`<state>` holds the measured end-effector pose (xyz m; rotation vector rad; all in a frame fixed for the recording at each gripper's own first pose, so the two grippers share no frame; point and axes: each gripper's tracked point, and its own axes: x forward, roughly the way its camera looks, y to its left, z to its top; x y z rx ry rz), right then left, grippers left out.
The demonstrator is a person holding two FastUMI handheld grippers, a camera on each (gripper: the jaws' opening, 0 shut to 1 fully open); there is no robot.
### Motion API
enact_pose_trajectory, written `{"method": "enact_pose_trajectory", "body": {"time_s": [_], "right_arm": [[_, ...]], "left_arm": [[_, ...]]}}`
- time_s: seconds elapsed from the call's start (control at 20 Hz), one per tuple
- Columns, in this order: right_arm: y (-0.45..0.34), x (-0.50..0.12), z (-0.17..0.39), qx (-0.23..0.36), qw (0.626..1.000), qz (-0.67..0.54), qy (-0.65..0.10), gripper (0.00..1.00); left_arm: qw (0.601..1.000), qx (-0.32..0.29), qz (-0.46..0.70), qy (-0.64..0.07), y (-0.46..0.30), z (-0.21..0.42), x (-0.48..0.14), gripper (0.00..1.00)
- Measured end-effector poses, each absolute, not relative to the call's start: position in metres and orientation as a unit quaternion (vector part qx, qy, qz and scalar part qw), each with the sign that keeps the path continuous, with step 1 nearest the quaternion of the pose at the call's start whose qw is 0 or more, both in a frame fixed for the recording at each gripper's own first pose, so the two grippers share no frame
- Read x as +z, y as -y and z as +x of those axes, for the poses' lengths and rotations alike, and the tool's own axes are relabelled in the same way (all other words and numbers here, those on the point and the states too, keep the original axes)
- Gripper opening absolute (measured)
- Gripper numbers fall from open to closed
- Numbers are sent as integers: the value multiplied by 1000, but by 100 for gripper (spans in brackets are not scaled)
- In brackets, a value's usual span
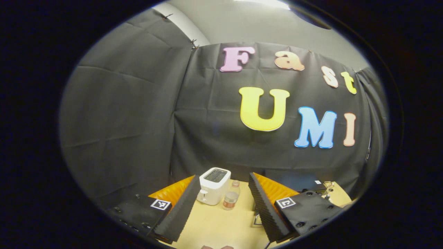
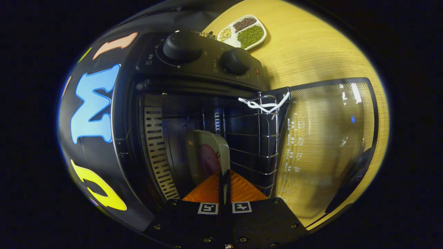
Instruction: Open the electric oven with the left hand, put the food in, and close the electric oven.
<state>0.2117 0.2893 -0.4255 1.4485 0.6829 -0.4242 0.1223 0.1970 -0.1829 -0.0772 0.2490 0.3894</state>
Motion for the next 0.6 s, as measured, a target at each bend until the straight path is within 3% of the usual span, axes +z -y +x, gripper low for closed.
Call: {"method": "enact_pose_trajectory", "body": {"time_s": [0.1, 0.2, 0.3, 0.35, 0.4, 0.6], "right_arm": [[-295, -420, 211, -170, 679, 643, -310, 4], [-291, -411, 204, -157, 684, 637, -319, 9], [-285, -407, 199, -142, 707, 609, -331, 15], [-283, -400, 195, -125, 720, 592, -341, 18], [-283, -397, 190, -108, 731, 573, -355, 19], [-276, -368, 160, -1, 792, 470, -391, 25]], "left_arm": [[974, 185, -43, -122, -189, 130, -183, 95], [977, 173, -44, -116, -178, 139, -182, 98], [979, 160, -43, -115, -164, 147, -182, 95], [981, 154, -43, -113, -157, 151, -182, 99], [981, 148, -44, -113, -150, 153, -183, 95], [984, 127, -52, -114, -120, 168, -184, 99]]}}
